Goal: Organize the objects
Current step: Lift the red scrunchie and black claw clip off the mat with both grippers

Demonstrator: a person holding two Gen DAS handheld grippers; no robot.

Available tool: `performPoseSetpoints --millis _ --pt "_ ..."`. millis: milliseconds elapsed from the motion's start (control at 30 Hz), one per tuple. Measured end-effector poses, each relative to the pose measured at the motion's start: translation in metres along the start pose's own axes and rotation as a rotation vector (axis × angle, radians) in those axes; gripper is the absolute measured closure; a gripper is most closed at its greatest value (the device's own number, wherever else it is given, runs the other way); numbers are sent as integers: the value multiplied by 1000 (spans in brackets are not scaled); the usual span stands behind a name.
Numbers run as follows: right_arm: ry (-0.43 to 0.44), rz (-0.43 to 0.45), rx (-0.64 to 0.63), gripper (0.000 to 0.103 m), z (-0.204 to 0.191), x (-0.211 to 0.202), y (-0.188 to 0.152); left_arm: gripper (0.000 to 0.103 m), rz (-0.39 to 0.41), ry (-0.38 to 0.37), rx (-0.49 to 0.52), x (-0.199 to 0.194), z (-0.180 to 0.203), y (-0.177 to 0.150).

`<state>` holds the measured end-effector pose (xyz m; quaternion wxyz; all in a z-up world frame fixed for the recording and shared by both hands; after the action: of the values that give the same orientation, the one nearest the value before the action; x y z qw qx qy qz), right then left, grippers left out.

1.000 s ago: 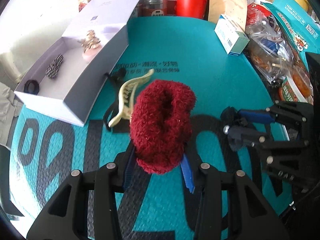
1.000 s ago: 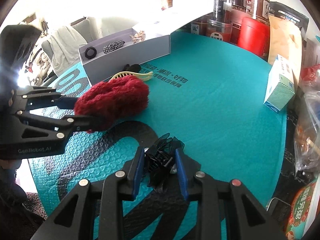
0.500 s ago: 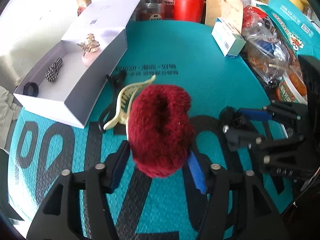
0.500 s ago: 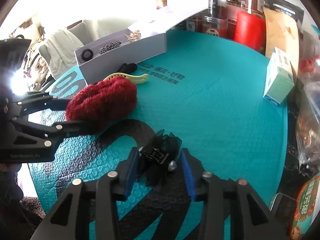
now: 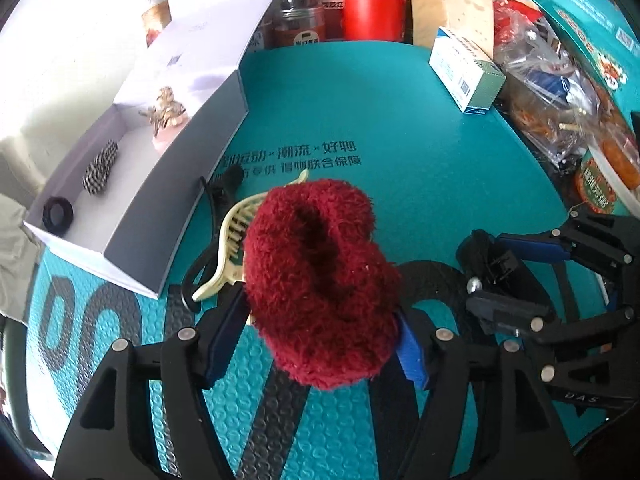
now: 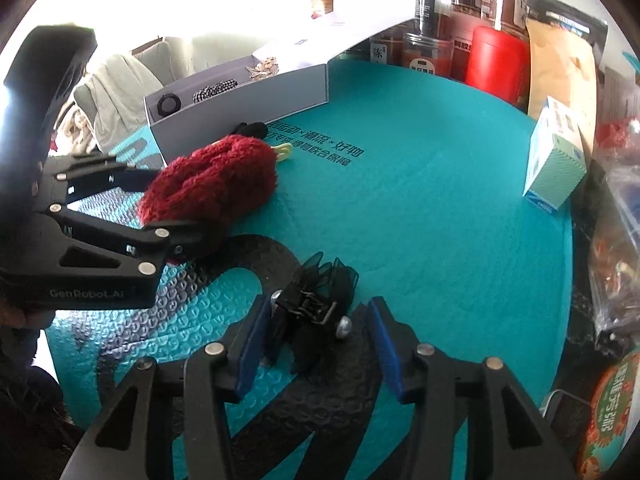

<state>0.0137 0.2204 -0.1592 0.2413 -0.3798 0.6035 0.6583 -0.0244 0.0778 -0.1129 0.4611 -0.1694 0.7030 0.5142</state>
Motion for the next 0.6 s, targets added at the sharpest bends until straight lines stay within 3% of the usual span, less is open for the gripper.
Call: performPoseSetpoints --millis 67,233,600 --pt "2 2 1 62 1 0 0 41 1 -6 -1 1 1 1" --pt "-3 -2 -13 63 0 0 1 62 -6 -35 -38 4 -3 1" --pt "15 1 -3 63 -2 -4 7 63 4 -33 -63 -10 -11 -4"
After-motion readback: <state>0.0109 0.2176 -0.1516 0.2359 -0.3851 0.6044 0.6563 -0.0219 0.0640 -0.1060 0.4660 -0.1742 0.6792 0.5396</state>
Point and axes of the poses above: each gripper's, at about its wrist camera, not at the fingertips, and x roughly the way its jaws point, z to its right, y to its top, the point moved 4 cm from there along x, roughly the way its jaws point, and after that the axes turned 1 degree about -y, right-handed, at the moved point
